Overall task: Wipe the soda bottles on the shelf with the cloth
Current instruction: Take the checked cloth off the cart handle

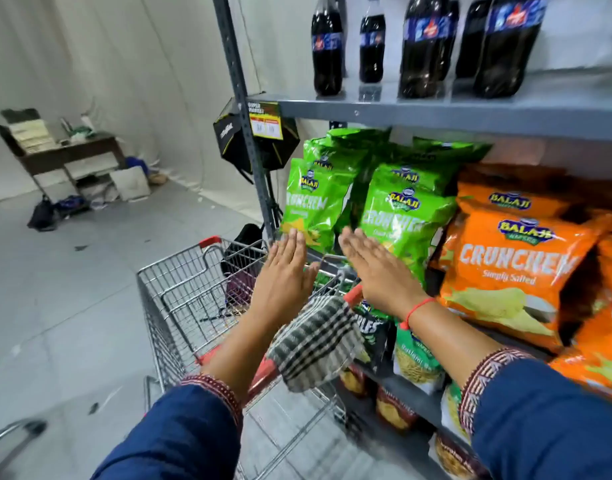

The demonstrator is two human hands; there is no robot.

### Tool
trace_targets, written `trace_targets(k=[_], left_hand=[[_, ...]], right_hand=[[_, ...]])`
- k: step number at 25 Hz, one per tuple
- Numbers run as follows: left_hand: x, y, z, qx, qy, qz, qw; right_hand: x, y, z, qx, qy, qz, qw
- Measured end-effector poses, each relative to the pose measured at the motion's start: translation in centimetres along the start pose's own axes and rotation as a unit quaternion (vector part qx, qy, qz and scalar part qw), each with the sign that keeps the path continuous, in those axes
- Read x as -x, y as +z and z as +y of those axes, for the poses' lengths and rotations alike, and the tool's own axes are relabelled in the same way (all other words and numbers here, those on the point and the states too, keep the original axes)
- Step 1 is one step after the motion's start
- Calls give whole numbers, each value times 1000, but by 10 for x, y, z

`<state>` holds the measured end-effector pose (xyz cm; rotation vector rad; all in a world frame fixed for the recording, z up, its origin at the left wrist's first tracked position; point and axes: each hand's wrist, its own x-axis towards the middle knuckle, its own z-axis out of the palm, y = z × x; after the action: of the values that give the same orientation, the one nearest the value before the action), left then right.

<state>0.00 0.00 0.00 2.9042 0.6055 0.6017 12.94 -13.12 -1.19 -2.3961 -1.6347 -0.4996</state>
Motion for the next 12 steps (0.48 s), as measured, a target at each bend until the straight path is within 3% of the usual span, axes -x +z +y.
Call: trace_targets(k=[2, 5, 7, 12], left_hand=[[18, 3, -2, 25, -53, -124, 991], [43, 12, -12, 100, -118, -329, 932], [49, 13, -14, 122, -122, -359, 917], [50, 6, -6, 111, -116, -331, 930]], right_hand=[[2, 3, -13, 10, -29, -142, 989], [0, 13, -32, 15, -84, -225, 970], [-3, 17, -39, 16, -103, -261, 960], [-6, 15, -42, 18, -112, -234, 966]])
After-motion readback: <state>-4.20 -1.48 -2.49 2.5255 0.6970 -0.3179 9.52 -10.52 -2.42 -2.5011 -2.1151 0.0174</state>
